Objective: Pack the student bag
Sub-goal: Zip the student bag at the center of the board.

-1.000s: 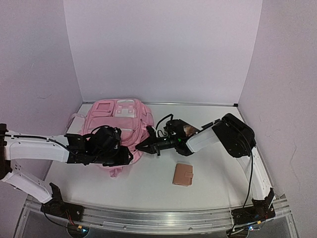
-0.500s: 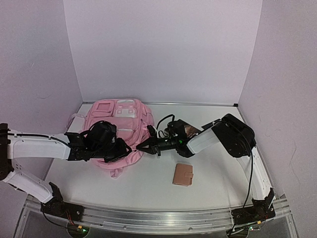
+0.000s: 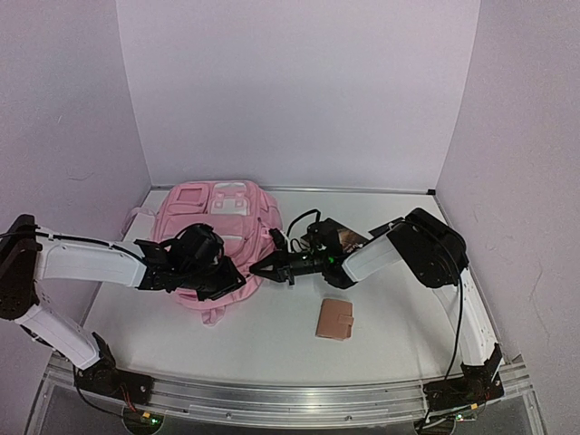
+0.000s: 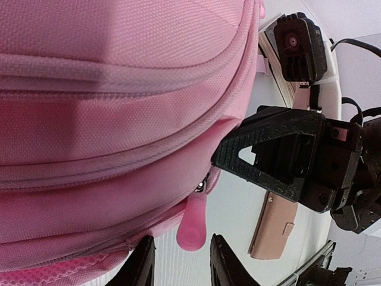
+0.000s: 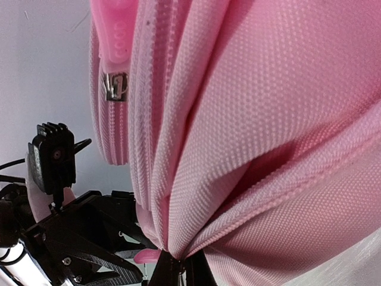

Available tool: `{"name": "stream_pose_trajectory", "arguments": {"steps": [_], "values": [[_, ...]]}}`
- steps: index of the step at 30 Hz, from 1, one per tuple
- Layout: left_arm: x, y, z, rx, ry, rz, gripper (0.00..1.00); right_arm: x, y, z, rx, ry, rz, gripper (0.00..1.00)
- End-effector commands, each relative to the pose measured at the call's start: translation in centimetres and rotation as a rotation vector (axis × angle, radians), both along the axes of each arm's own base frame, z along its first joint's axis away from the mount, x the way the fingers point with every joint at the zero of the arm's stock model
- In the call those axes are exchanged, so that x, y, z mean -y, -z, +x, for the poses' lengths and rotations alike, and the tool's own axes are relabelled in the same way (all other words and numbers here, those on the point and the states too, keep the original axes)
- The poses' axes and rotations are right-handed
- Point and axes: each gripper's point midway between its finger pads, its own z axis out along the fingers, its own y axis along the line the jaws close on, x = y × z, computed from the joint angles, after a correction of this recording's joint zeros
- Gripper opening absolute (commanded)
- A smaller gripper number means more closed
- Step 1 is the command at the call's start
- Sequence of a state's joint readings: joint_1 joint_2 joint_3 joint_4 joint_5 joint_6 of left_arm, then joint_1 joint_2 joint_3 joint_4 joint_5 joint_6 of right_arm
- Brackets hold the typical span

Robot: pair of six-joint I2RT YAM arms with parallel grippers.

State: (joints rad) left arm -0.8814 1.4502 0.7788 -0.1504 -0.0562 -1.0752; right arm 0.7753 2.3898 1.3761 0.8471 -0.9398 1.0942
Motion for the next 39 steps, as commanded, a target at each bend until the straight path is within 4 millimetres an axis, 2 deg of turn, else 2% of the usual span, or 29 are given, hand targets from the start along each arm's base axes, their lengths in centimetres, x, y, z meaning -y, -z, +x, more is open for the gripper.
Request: {"name": "stream_pose_trajectory", "arguments": {"steps": [1, 12, 18, 21, 29, 33, 39], "values": [[1.2, -1.9, 1.5, 0.035, -0.011, -0.065, 0.34, -0.5, -6.4, -0.8, 0.169, -0.046, 0.148, 0.00], [2.2, -1.7, 2.5, 0.036, 0.020, -0.072, 0.31, -0.9, -6.7, -1.6, 0.178, -0.061, 0.152, 0.00], [2.6, -1.4, 3.0, 0.024, 0.039, -0.053, 0.25, -0.9, -6.8, -1.7, 0.178, -0.064, 0.153, 0.00], [2.7, -1.2, 2.9, 0.008, 0.053, -0.048, 0.17, -1.0, -6.8, -1.7, 0.178, -0.066, 0.155, 0.00], [0.4, -0.7, 1.9, -0.020, 0.010, 0.022, 0.01, -0.9, -7.4, -1.2, 0.177, -0.058, 0.163, 0.00], [-0.8, -0.7, 1.2, -0.026, -0.011, 0.038, 0.00, -0.7, -7.1, -0.5, 0.164, -0.049, 0.160, 0.00], [-4.0, -0.4, -0.7, -0.061, -0.058, 0.125, 0.00, 0.3, -6.3, 2.0, 0.129, -0.009, 0.150, 0.00]]}}
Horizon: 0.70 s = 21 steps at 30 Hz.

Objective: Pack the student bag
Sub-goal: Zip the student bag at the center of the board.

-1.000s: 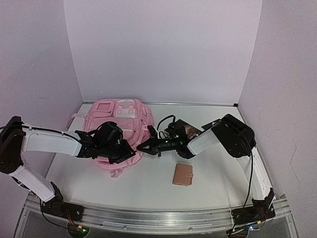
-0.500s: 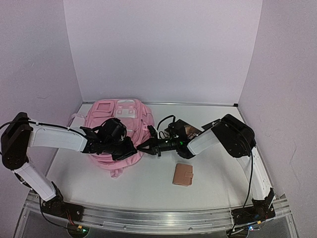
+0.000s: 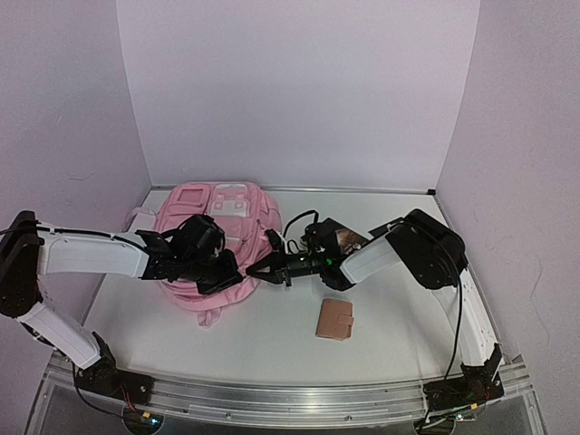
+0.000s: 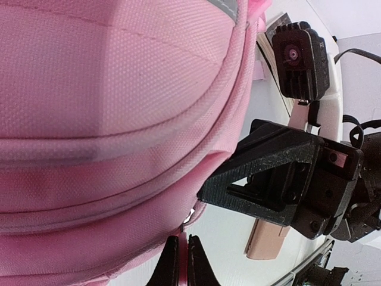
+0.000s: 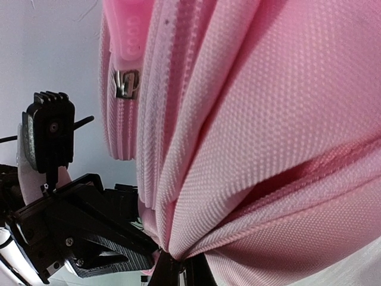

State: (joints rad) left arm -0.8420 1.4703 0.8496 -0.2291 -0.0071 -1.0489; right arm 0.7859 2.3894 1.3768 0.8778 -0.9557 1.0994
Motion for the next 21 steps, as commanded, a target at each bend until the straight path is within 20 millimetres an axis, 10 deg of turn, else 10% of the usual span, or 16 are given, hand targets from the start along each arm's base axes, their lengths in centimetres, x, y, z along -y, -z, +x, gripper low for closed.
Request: {"name": "stream_pose_trajectory", "arguments": {"steps": [1, 21], "values": [[-4.6, 0.4, -2.0, -0.037, -0.079, 0.138, 0.00, 1.0, -5.5, 3.2, 0.105, 0.026, 0.126, 0.00], [-10.7, -0.2, -5.1, -0.067, -0.138, 0.377, 0.00, 4.3, -1.7, 9.1, 0.196, 0.143, -0.160, 0.00]]}}
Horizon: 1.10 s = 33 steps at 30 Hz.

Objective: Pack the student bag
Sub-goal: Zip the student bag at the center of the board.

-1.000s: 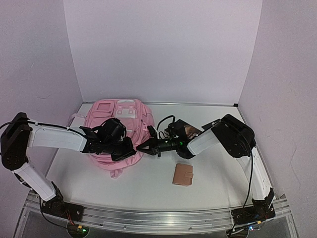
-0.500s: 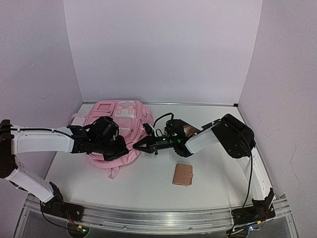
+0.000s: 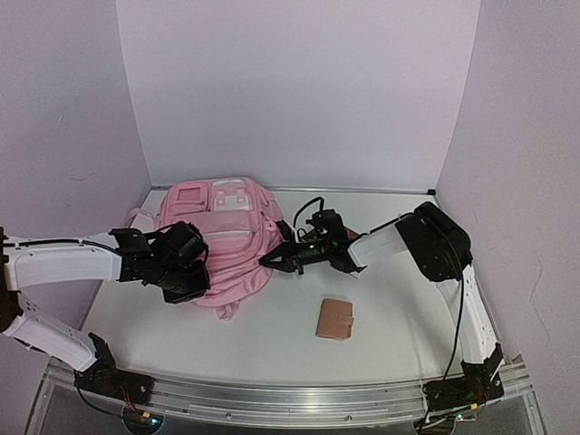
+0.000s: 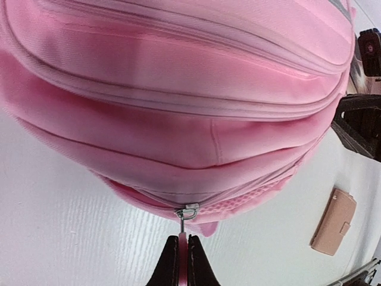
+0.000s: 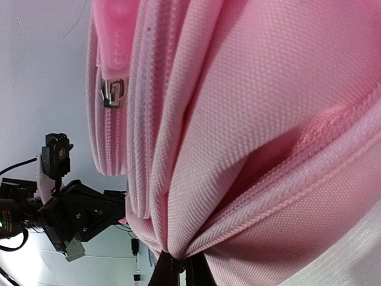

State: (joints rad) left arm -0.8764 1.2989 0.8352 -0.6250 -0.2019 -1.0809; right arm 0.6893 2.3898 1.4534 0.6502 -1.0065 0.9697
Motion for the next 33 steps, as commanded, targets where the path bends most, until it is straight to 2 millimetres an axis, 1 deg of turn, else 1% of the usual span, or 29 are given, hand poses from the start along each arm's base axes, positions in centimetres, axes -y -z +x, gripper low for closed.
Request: {"name": "stream_pose_trajectory", "arguments": {"steps": [1, 2, 3, 4, 5, 7, 9, 12, 14, 15, 17, 21, 24, 26, 28, 31, 33], "values": [[-2.7, -0.2, -1.3, -0.018, -0.016, 0.097, 0.00, 1.6, -2.5, 5.2, 0.220, 0.111, -0.119, 0.00], [-2.1, -0.3, -1.3, -0.011, 0.010, 0.082, 0.00, 1.8, -2.4, 5.5, 0.249, 0.108, -0.155, 0.00], [-1.3, -0.3, -1.2, -0.005, 0.039, 0.064, 0.00, 1.7, -2.7, 5.9, 0.274, 0.109, -0.171, 0.00], [-0.3, -0.4, -1.0, 0.008, 0.070, 0.048, 0.00, 1.7, -2.6, 6.2, 0.276, 0.115, -0.191, 0.02], [0.9, -0.6, -0.6, 0.025, 0.106, 0.019, 0.00, 1.6, -2.7, 6.5, 0.283, 0.114, -0.202, 0.08], [3.2, -1.0, 0.2, 0.053, 0.153, -0.044, 0.00, 1.4, -3.0, 6.6, 0.273, 0.112, -0.206, 0.28], [5.0, -1.5, 1.1, 0.085, 0.178, -0.089, 0.00, 1.5, -3.6, 6.2, 0.254, 0.104, -0.194, 0.46], [7.8, -2.2, 2.5, 0.129, 0.224, -0.158, 0.00, 2.2, -5.0, 4.4, 0.234, 0.069, -0.175, 0.63], [9.2, -2.8, 3.1, 0.147, 0.254, -0.189, 0.00, 2.8, -5.7, 2.9, 0.218, 0.042, -0.165, 0.71], [9.8, -2.7, 3.4, 0.152, 0.267, -0.194, 0.00, 3.1, -6.7, 2.0, 0.212, 0.025, -0.151, 0.75], [10.7, -2.9, 3.8, 0.160, 0.287, -0.203, 0.00, 3.8, -6.8, 0.3, 0.175, 0.003, -0.150, 0.81], [11.7, -3.1, 4.4, 0.173, 0.306, -0.214, 0.00, 4.2, -6.5, -2.6, 0.131, -0.037, -0.159, 0.85], [12.0, -3.4, 4.9, 0.183, 0.309, -0.232, 0.00, 3.4, -5.5, -4.7, 0.090, -0.074, -0.172, 0.85], [12.5, -3.5, 5.0, 0.186, 0.323, -0.240, 0.00, 2.6, -4.5, -5.5, 0.075, -0.090, -0.186, 0.84], [12.8, -3.6, 5.1, 0.189, 0.333, -0.249, 0.00, 1.8, -3.4, -5.6, 0.057, -0.092, -0.202, 0.83], [13.0, -3.8, 5.0, 0.194, 0.340, -0.265, 0.00, 1.1, -1.4, -4.9, 0.006, -0.059, -0.235, 0.81], [13.0, -3.9, 4.6, 0.187, 0.353, -0.280, 0.00, 0.6, -1.2, -4.1, -0.002, -0.042, -0.236, 0.80]]}}
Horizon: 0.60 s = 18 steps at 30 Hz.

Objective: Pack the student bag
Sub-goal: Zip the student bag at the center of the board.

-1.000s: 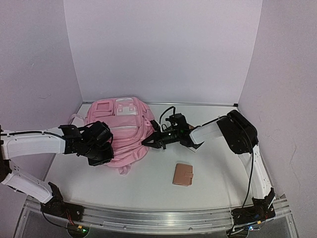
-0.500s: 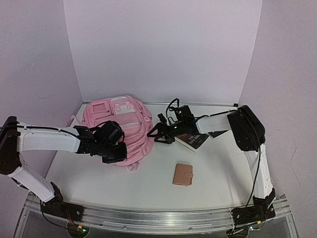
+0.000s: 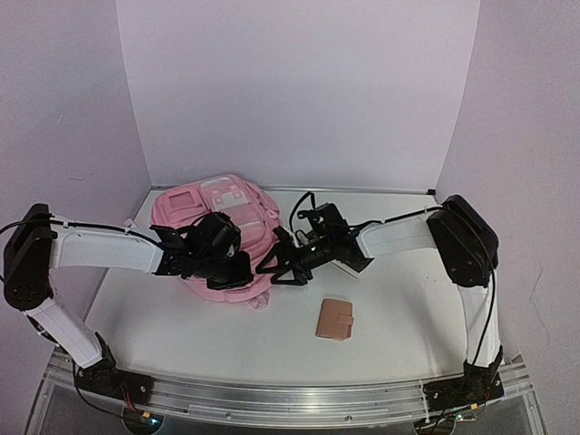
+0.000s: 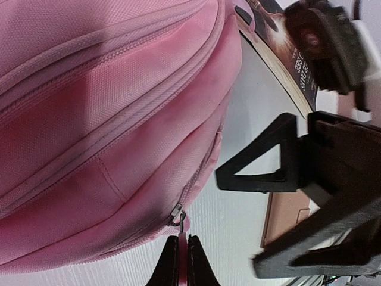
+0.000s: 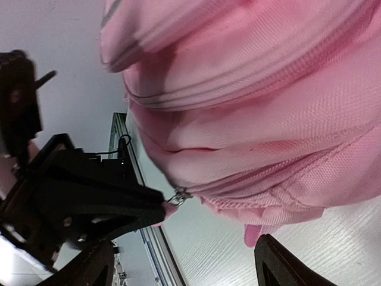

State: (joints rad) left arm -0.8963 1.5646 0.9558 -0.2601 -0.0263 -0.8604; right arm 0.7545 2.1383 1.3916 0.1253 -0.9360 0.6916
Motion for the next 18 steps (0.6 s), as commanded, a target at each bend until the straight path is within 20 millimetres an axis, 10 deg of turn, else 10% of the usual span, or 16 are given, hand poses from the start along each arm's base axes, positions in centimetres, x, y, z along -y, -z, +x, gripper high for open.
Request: {"name": "stream_pose_trajectory", "arguments": {"steps": [1, 7, 15, 18], "values": [[2.5, -3.6, 0.6, 0.065, 0.058, -0.127, 0.00, -1.2, 1.2, 2.3, -0.024, 0.065, -0.013, 0.80], [2.3, -3.0, -0.2, 0.050, 0.065, -0.128, 0.00, -2.3, 1.4, 4.2, -0.021, 0.127, -0.013, 0.67], [-1.5, -2.1, -0.8, 0.034, -0.050, -0.058, 0.00, 0.0, 1.4, 6.0, -0.047, 0.193, -0.029, 0.03], [-3.7, -1.7, -1.2, 0.015, -0.117, -0.016, 0.00, 1.6, 1.3, 6.8, -0.036, 0.211, -0.034, 0.00]]}}
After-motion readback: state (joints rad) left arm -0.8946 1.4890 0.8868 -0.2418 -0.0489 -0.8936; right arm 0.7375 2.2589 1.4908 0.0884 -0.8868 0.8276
